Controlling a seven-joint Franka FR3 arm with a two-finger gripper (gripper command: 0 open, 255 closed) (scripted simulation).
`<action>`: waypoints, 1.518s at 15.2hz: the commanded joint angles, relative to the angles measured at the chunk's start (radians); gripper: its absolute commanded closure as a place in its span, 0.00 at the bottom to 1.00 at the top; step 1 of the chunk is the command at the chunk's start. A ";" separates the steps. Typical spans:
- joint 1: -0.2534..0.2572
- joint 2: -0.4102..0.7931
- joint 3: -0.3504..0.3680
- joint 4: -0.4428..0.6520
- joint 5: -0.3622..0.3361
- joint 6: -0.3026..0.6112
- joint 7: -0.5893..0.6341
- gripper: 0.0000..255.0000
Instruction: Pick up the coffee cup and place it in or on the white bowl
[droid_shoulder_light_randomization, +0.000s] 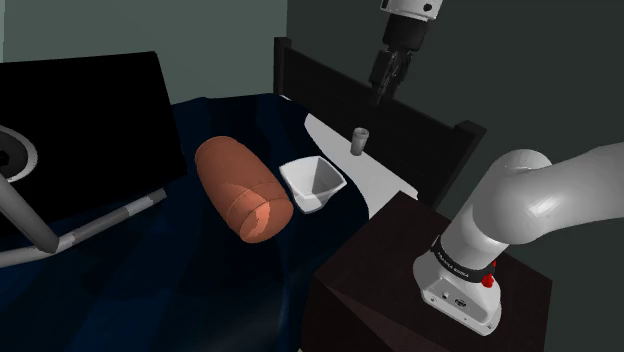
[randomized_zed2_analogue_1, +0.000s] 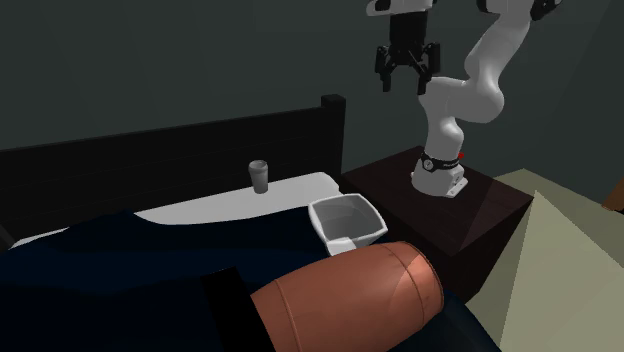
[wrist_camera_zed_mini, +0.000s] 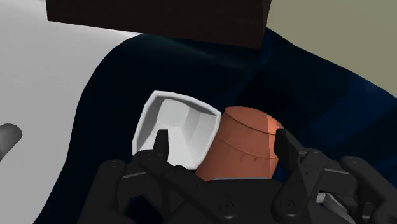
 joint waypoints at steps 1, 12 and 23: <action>0.000 0.000 0.000 0.000 0.000 0.000 0.000 0.00; -0.074 0.196 -0.168 -0.084 -0.101 0.292 -0.202 0.00; -0.103 0.536 -0.343 -0.006 -0.082 0.568 -0.428 0.00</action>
